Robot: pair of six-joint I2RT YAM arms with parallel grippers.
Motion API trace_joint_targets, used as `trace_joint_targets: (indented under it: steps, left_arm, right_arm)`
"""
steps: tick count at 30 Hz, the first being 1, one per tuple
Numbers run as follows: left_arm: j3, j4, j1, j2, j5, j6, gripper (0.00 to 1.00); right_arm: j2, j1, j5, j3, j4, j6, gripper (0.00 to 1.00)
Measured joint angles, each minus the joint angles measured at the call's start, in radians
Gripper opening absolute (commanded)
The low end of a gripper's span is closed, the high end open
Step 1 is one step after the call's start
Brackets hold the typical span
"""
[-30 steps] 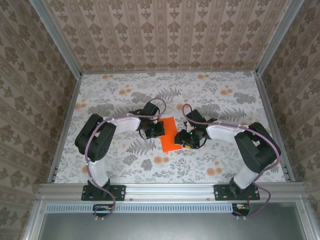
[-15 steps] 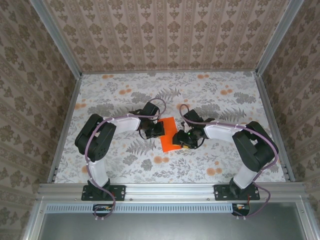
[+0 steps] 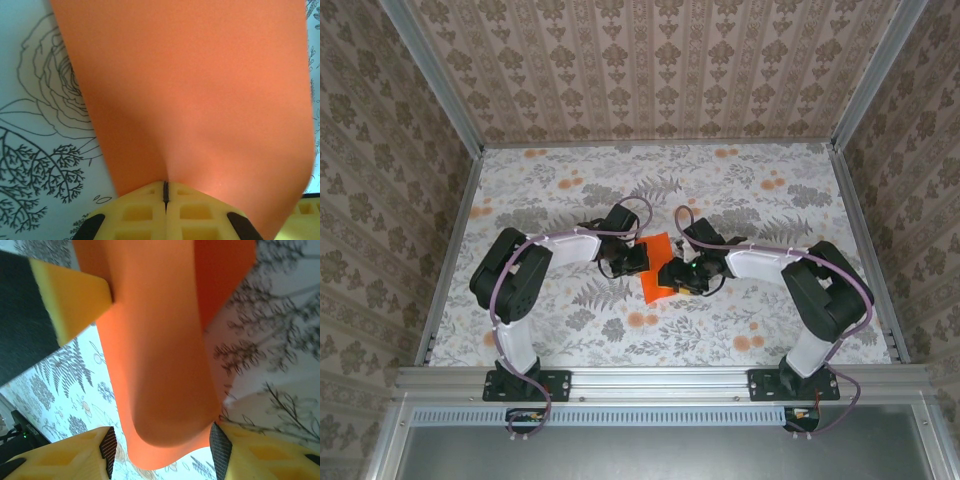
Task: Fold a paper plane with a square sheet of paper (pick it up from the middle)
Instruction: Third fold the triangle at the center of the table.
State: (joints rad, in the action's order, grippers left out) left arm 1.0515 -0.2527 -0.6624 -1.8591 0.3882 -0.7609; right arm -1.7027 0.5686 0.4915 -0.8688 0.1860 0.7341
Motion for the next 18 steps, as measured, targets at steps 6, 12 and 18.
trace_joint_targets:
  steps: [6,12,18]
  left_arm:
    - [-0.003,0.006,0.0,0.0,0.0,-0.004,0.0]
    - [-0.004,0.007,0.0,0.0,0.0,-0.007,0.0]
    - [-0.004,0.007,0.0,0.0,0.0,-0.007,0.0]
  right_arm:
    - [-0.039,-0.012,0.034,0.0,-0.09,0.006,0.57]
    - [-0.04,-0.039,0.059,0.0,-0.165,0.002,0.58]
    - [-0.047,-0.065,0.073,0.0,-0.207,-0.024,0.59]
